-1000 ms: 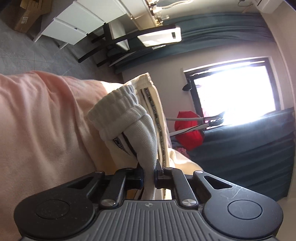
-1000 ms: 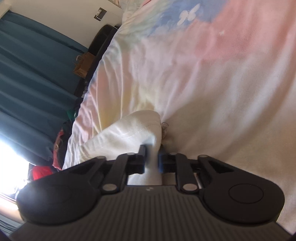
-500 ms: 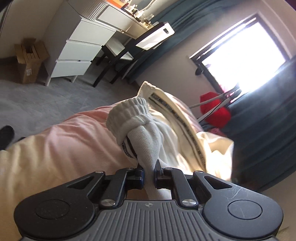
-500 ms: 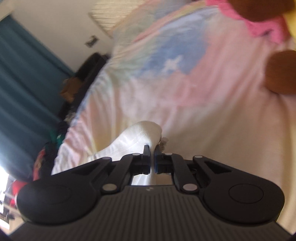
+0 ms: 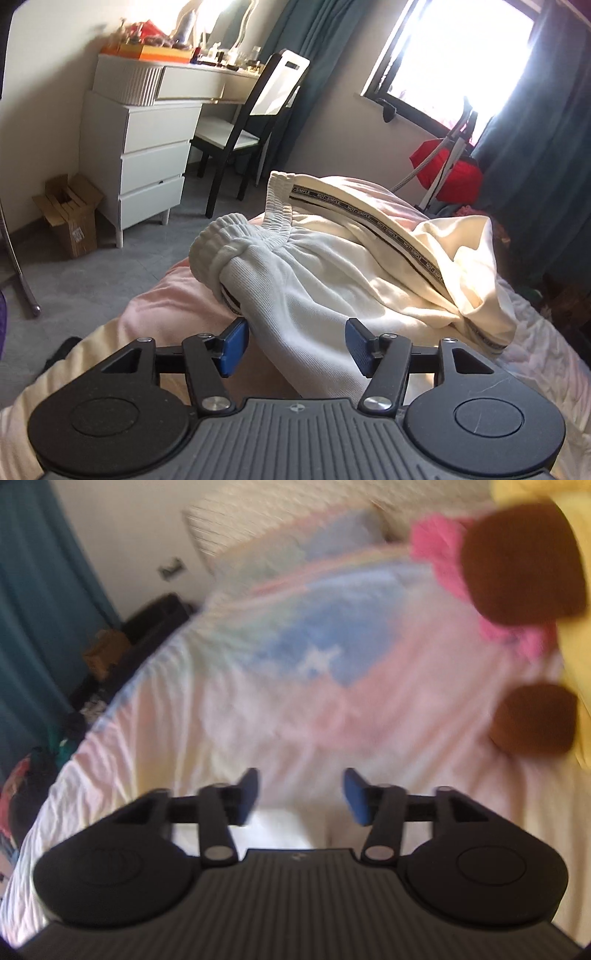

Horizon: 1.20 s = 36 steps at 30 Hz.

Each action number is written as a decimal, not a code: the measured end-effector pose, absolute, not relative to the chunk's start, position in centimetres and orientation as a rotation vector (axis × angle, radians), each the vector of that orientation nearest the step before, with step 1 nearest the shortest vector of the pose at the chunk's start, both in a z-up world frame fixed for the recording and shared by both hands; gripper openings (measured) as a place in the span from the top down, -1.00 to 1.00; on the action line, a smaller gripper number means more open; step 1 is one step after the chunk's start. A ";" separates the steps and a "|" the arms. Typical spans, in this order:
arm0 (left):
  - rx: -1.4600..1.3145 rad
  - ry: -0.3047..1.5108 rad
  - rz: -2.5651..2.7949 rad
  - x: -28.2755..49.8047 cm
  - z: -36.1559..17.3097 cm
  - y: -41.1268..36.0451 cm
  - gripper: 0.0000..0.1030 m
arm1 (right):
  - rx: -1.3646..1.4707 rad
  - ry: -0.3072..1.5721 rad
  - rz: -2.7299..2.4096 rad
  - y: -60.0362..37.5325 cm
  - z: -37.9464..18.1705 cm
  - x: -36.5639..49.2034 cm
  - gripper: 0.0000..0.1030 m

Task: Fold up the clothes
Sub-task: 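Open the left gripper and withdraw both grippers from the pants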

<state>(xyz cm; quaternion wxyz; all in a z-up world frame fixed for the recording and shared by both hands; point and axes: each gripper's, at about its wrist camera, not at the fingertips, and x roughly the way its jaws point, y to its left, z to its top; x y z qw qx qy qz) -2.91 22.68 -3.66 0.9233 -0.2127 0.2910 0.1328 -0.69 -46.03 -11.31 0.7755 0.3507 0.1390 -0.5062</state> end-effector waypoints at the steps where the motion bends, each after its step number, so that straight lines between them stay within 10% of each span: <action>1: -0.407 0.592 0.275 -2.8 -3.5 22.0 -0.31 | 0.738 0.295 -1.050 -46.0 -11.2 0.1 -0.28; 21: -0.062 0.562 0.048 1.5 -5.4 10.6 -0.48 | 0.417 0.529 -0.687 -46.0 -15.8 15.0 -0.42; 26: -0.026 0.572 0.042 2.8 -6.1 9.6 -0.48 | 0.419 0.561 -0.673 -46.9 -16.8 15.1 0.58; 36: 0.036 0.580 0.034 3.1 -7.0 9.1 -0.48 | 0.347 0.448 -0.832 -47.1 -15.1 13.0 0.74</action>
